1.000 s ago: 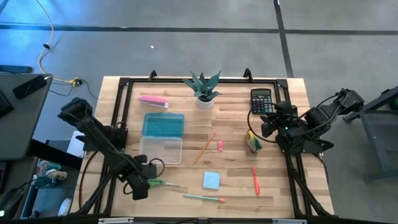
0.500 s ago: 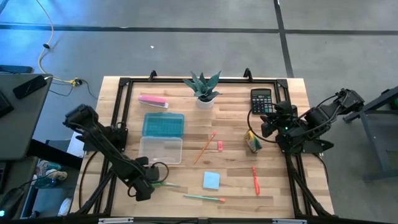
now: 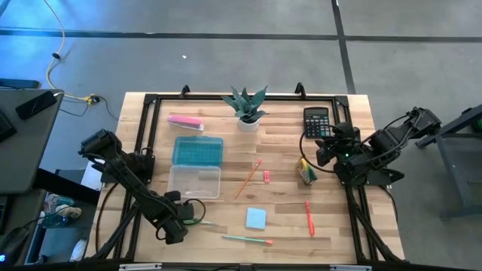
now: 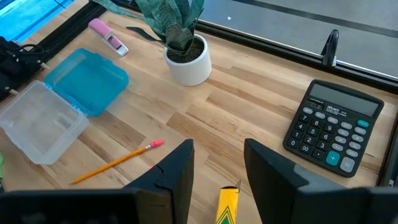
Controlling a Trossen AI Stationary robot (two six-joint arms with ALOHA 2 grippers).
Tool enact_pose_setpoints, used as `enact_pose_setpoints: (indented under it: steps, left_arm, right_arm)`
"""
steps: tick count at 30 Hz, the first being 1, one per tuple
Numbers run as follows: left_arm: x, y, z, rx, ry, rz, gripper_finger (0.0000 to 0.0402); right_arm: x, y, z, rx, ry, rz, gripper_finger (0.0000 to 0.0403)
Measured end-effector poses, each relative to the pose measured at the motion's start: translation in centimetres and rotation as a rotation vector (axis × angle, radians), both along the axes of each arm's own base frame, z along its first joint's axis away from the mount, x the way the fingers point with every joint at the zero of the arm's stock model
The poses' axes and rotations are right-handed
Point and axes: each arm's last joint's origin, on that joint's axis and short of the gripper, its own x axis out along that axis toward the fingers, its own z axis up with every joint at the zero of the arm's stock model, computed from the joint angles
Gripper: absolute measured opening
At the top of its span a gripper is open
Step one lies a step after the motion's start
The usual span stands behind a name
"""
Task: Pack school essentials
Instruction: Put the green scissors into the blue supply box
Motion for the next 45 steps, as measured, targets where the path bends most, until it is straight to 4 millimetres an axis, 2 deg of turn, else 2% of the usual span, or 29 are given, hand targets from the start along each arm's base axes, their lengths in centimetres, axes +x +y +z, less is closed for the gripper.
enact_pose_setpoints:
  steps: [3,10,13,20,25,31,38,45]
  left_arm:
    - [0.0,0.0,0.0,0.005,-0.007,0.023,0.0065]
    - [0.0,0.0,0.3,-0.019,-0.028,0.027,0.0063]
    - [-0.1,0.1,1.1,-0.041,-0.061,0.039,0.0063]
    - [-0.4,0.9,5.0,-0.097,-0.228,0.100,0.0063]
    - [-0.8,2.9,7.3,-0.058,-0.319,0.224,0.0063]
    - [-1.5,6.9,8.8,0.039,-0.254,0.351,0.0067]
    - [-1.0,10.6,8.5,0.039,-0.079,0.364,0.0067]
    - [-0.1,11.8,7.3,0.051,0.016,0.317,0.0066]
  right_arm:
    - [0.0,0.0,0.0,-0.003,0.003,0.004,0.0133]
    - [0.0,0.0,0.0,-0.004,0.005,0.005,0.0133]
    - [0.0,0.0,0.0,0.002,0.008,0.007,0.0133]
    - [0.0,0.0,0.0,0.016,0.015,0.011,0.0133]
    - [0.0,0.0,-0.1,0.016,0.015,0.011,0.0133]
    - [0.0,0.0,0.0,0.016,0.014,0.010,0.0133]
    - [0.0,0.0,0.0,0.016,0.014,0.010,0.0133]
    - [0.0,0.0,0.0,0.016,0.013,0.010,0.0133]
